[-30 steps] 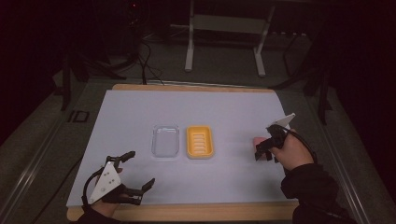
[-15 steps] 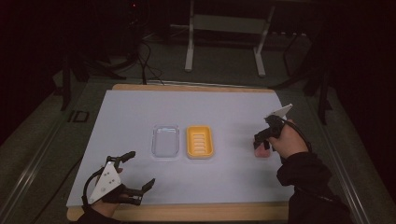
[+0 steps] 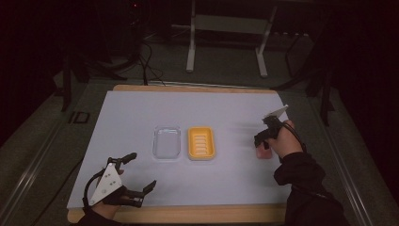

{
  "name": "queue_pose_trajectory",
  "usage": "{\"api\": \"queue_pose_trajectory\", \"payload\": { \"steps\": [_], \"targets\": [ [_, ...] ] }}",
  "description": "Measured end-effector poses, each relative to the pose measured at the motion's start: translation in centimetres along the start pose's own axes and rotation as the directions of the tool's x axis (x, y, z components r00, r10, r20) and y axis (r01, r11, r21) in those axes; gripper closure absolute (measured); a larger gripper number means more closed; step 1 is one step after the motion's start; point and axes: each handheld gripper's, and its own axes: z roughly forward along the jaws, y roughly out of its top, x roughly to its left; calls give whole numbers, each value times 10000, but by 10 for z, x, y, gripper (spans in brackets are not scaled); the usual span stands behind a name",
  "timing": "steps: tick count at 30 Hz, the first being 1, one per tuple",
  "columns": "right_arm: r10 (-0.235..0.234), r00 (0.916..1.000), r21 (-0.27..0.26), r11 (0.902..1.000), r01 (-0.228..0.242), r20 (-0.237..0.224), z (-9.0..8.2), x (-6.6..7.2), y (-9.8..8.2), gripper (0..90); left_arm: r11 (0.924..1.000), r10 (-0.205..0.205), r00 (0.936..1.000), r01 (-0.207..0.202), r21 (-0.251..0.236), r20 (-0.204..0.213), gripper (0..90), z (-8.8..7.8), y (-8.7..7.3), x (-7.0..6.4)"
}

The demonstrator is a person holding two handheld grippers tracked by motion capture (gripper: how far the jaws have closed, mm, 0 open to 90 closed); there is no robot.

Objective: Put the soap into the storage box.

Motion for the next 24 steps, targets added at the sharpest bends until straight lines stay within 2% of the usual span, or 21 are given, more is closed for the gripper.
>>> {"api": "queue_pose_trajectory", "payload": {
  "steps": [4, 6, 14, 16, 21, 24],
  "targets": [
    [-9, 9998, 309, 9995, 2, 220, 8, 0, 2, 281, 10000, 14, 10000, -15, 22, 30, 6, 1, 0, 0],
    [34, 9999, 433, 9991, -40, 134, 11, 0, 2, 281, 10000, 20, 10000, -20, 29, 36, 6, 1, 0, 0],
    [11, 9997, 510, 9987, -23, 226, 19, 1, 2, 283, 10000, 38, 10000, -38, 45, 33, 6, 0, 0, 0],
    [-77, 9991, 695, 9976, 47, 425, 22, 1, 1, 283, 10000, 38, 10000, -38, 39, 33, 6, 1, 0, 0],
    [67, 9992, 954, 9954, -105, 397, 27, 3, 0, 338, 10000, 39, 10000, -40, 87, 42, 6, 1, -1, 0],
    [-90, 9983, 1014, 9948, 30, 583, 27, 6, 0, 344, 10000, 36, 10000, -36, 87, 56, 6, 1, -1, 0]
  ]
}}
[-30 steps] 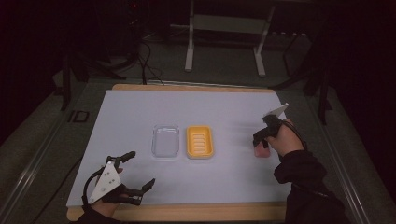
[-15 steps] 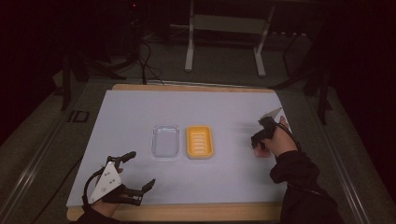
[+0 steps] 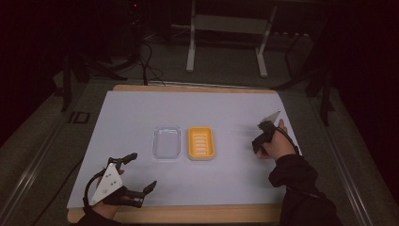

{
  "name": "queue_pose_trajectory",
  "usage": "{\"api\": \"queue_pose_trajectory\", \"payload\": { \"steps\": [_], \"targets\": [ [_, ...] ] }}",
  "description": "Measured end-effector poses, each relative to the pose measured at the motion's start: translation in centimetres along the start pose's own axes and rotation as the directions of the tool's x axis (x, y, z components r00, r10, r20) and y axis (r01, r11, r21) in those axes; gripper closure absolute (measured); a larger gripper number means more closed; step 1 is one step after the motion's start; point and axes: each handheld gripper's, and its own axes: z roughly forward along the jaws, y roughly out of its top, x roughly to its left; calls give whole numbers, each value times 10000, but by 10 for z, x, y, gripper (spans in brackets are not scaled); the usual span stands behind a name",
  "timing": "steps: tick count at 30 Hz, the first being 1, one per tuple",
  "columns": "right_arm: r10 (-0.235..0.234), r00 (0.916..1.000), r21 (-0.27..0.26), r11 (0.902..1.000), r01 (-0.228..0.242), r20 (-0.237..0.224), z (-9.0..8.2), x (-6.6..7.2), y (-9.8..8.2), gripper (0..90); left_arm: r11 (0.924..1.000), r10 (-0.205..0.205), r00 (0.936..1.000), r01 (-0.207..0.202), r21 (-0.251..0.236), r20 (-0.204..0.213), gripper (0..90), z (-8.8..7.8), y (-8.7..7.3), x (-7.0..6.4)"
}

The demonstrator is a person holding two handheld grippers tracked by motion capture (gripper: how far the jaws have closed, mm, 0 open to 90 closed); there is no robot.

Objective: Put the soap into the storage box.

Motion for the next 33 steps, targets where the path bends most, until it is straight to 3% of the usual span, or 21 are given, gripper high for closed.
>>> {"api": "queue_pose_trajectory", "payload": {
  "steps": [4, 8, 12, 24, 33],
  "targets": [
    [136, 9999, 135, 9998, -136, -28, 0, 0, 2, 366, 10000, 1, 10000, -1, -2, -13, 6, 0, 0, 0],
    [757, 9971, 209, 9969, -755, -118, -1, -2, 2, 374, 10000, -17, 10000, 17, 7, -2, 6, 1, 0, 1],
    [903, 9959, 95, 9959, -903, -22, -5, -4, 0, 376, 10000, -6, 10000, 6, 15, -3, 6, 1, 0, 1],
    [1252, 9921, 56, 9921, -1252, -14, -44, -2, 0, 376, 10000, 15, 10000, -15, 39, -51, 6, 1, 0, 1],
    [1265, 9919, -47, 9920, -1265, 74, -78, 10, 1, 376, 10000, -2, 10000, 2, -26, -45, 6, 1, 0, 0]
  ]
}}
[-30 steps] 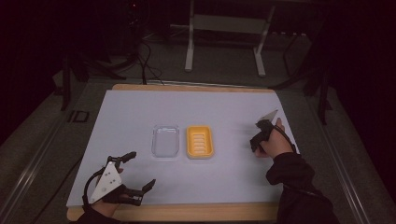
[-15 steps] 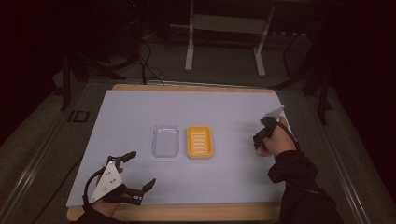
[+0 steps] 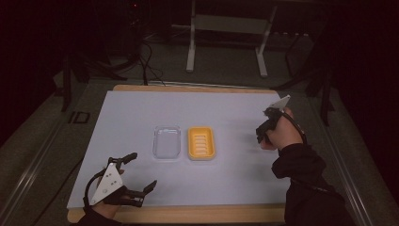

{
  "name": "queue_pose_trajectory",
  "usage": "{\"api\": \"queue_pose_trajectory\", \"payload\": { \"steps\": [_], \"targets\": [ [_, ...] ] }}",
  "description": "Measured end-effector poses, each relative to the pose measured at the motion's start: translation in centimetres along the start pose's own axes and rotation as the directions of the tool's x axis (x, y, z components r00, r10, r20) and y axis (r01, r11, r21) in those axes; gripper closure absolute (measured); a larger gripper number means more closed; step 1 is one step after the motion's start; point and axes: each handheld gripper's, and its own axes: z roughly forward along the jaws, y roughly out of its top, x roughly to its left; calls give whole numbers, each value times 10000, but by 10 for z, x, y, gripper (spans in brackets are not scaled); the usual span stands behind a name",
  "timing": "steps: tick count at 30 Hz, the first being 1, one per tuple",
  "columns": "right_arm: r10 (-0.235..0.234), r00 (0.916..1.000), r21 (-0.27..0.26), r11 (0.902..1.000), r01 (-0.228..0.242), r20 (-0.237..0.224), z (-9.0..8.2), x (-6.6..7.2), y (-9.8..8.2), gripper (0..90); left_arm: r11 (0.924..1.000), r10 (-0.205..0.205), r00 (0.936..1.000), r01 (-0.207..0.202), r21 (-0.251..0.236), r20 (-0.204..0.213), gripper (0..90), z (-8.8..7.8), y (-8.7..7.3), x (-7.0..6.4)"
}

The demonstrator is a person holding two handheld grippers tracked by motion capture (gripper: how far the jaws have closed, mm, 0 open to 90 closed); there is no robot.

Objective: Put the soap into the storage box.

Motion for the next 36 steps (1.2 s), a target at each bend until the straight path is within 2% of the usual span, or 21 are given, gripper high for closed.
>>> {"api": "queue_pose_trajectory", "payload": {
  "steps": [6, 8, 13, 28, 35, 36],
  "targets": [
    [-88, 9997, -443, 9990, 78, -233, -19, 10, -1, 376, 10000, 18, 10000, -18, 14, -17, 6, 0, 0, 0],
    [-154, 9993, -636, 9979, 131, -354, -28, 17, -2, 376, 10000, 40, 10000, -39, 41, -38, 6, 0, 0, 0],
    [-376, 9986, -743, 9966, 348, -366, -37, 33, -4, 376, 10000, 52, 10000, -52, 63, -38, 6, 0, 0, -1],
    [-939, 9937, -935, 9917, 880, -608, -51, 88, -4, 376, 10000, 8, 10000, -8, -36, -10, 6, -1, 1, 0],
    [-1171, 9904, -1026, 9887, 1093, -731, -55, 107, -4, 376, 10000, 21, 10000, -21, -17, 15, 6, -1, 1, -1],
    [-1345, 9876, -1053, 9865, 1256, -816, -56, 115, -5, 376, 10000, 31, 10000, -31, -23, 1, 6, -1, 1, -1]
  ]
}}
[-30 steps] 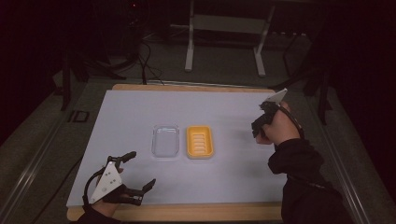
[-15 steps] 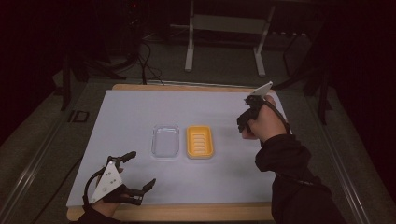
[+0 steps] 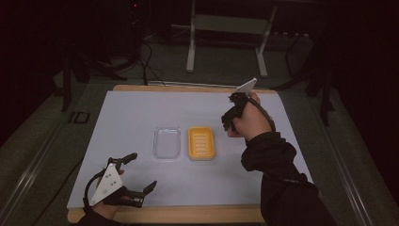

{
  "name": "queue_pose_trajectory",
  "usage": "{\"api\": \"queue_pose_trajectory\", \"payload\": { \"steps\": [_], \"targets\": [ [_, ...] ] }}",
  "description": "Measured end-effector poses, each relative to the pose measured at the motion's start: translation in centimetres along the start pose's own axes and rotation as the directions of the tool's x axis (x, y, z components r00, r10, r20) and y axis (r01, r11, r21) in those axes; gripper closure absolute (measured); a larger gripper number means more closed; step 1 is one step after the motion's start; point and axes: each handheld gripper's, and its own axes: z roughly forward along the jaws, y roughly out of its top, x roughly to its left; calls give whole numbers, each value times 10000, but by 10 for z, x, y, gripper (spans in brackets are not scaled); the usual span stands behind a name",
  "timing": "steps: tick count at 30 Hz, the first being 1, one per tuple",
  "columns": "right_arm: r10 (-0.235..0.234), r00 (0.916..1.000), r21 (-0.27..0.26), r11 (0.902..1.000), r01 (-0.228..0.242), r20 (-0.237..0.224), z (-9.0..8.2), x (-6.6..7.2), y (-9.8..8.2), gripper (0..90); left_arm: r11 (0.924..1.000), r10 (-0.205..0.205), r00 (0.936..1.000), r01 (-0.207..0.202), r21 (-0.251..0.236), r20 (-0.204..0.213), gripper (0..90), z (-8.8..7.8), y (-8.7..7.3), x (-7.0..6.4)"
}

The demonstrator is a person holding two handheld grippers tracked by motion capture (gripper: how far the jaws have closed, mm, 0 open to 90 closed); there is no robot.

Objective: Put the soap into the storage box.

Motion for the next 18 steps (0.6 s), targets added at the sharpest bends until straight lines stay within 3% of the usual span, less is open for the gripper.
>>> {"api": "queue_pose_trajectory", "payload": {
  "steps": [18],
  "targets": [
    [-397, 9942, -128, 9992, 386, -1000, 12, 47, -5, 377, 10000, -21, 10000, 21, -1, 1, 6, 0, 0, 0]
  ]
}}
